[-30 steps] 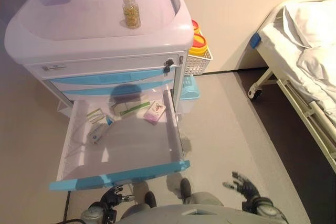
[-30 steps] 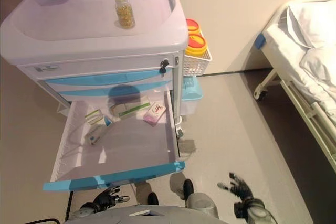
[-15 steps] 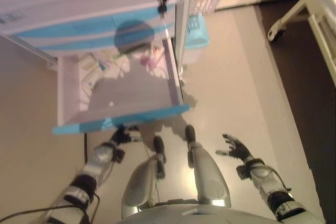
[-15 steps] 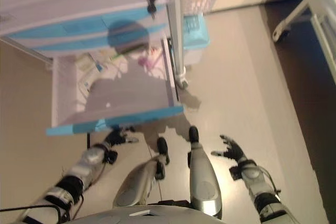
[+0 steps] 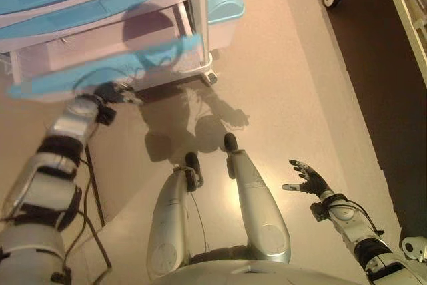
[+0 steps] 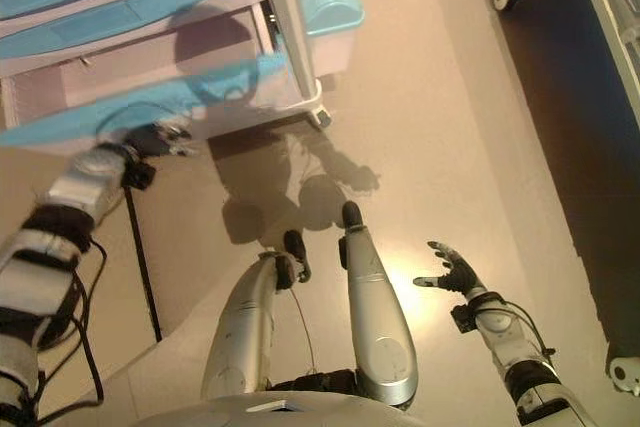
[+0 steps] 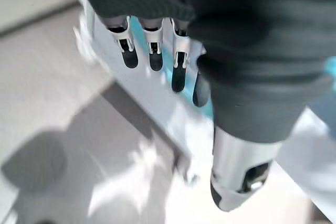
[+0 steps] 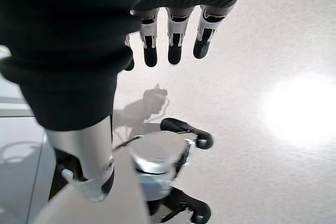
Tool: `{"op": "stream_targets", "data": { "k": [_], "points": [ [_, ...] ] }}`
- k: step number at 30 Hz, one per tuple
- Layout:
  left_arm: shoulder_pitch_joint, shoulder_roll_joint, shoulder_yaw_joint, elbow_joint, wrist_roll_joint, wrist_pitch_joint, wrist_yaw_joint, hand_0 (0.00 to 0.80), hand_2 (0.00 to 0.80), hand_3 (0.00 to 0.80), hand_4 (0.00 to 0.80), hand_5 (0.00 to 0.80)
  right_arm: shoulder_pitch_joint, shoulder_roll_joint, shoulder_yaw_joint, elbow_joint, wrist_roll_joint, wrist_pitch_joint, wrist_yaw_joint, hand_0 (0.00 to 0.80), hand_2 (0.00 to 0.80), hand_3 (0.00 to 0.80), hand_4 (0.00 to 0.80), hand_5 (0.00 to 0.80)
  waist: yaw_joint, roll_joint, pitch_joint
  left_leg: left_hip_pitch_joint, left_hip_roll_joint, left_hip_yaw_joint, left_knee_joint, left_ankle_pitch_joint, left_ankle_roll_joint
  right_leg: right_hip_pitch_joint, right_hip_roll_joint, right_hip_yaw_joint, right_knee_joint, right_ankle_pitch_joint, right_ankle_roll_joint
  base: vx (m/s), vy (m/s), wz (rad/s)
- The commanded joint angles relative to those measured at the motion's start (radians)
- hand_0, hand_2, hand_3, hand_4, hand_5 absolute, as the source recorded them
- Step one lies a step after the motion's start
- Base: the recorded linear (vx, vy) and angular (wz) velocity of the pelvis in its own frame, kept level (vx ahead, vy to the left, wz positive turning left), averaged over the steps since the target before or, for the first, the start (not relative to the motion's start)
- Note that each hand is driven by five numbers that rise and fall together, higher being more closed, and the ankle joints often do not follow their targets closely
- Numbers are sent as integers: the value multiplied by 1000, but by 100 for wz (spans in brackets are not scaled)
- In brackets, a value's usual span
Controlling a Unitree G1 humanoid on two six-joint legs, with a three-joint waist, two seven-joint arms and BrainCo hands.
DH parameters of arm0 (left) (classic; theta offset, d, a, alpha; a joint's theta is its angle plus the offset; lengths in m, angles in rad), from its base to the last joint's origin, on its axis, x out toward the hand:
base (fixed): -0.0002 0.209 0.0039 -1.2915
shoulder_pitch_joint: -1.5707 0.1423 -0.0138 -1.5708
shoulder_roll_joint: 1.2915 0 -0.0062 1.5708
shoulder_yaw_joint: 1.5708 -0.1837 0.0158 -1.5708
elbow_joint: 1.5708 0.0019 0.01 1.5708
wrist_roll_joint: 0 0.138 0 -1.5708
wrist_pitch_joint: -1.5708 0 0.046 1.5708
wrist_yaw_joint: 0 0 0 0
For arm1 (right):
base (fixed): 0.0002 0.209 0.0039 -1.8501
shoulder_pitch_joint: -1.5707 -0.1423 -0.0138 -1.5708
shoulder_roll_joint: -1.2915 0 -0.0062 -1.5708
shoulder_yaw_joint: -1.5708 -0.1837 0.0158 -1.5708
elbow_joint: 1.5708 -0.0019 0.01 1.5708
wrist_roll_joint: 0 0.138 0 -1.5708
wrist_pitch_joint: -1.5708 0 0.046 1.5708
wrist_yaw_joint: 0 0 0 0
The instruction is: Open the drawer and pick up the medicine
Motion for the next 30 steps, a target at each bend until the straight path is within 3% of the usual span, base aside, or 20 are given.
{"op": "stream_targets", "data": {
  "k": [1, 4, 6, 13, 15, 18, 22, 26, 30],
  "points": [
    [-179, 150, 18, 49, -25, -84, 183, 0, 0, 0, 0, 0, 71, -33, 30, 0, 23, -52, -25, 0, 0, 0, 0, 0, -38, -1, -64, 49, -29, 13, 22, -124, 45, 66, 31, -18, 27, -123, -46, 6, 45, -10],
    [-278, 160, 22, 98, -49, -126, 346, 0, 0, 0, 0, 0, 68, -23, 58, 21, 28, -74, -49, 0, 0, 0, 0, 0, -50, -7, -66, 56, -28, 21, 24, -141, 50, 62, 40, -4, 28, -126, -45, 5, 39, -13],
    [-278, 146, 37, 82, -60, -134, 386, 0, 0, 0, 0, 0, 63, -17, 64, 22, 25, -73, -59, 0, 0, 0, 0, 0, -51, -9, -66, 62, -30, 24, 17, -144, 52, 63, 44, 2, 23, -125, -44, -15, 40, -9],
    [-171, 87, 67, -2, -148, -164, 305, 0, 0, 0, 0, 0, 37, 1, 61, 17, 4, -64, -58, 0, 0, 0, 0, 0, -42, 1, -72, 126, -45, 30, -60, -133, 57, 98, 49, 21, -17, -113, -30, -16, 24, -2],
    [-55, 42, 107, -91, -222, -209, 255, 0, 0, 0, 0, 0, 36, 22, 49, 6, -4, -57, -55, 0, 0, 0, 0, 0, -26, 2, -77, 152, -51, 36, -117, -85, 54, 120, 40, 21, -68, -68, -24, -96, -66, 4],
    [162, -34, 170, -237, -303, -270, 175, 0, 0, 0, 0, 0, 36, 56, 31, 6, -15, -51, -59, 0, 0, 0, 0, 0, 10, 14, -85, 209, -61, 18, -189, -58, 45, 178, 20, 7, -125, -49, -11, -25, -102, -4],
    [427, -154, 244, -323, -319, -331, 91, 0, 0, 0, 0, 0, 44, 95, -2, 20, -27, -53, -48, 0, 0, 0, 0, 0, 61, 25, -108, 289, -74, -18, -277, -26, 36, 271, -11, -22, -202, -32, 4, 33, -118, 8],
    [660, -312, 295, -295, -324, -382, 38, 0, 0, 0, 0, 0, 70, 140, -30, 46, -49, -56, -29, 0, 0, 0, 0, 0, 110, 24, -161, 385, -94, -65, -387, 23, 20, 394, -40, -60, -308, -7, 22, 87, -152, 23],
    [815, -441, 327, -167, -275, -418, 10, 0, 0, 0, 0, 0, 92, 176, -60, 92, -65, -54, 4, 0, 0, 0, 0, 0, 146, 25, -230, 486, -101, -102, -506, 70, 1, 525, -42, -100, -425, 11, 28, 99, -128, 35]
  ]
}}
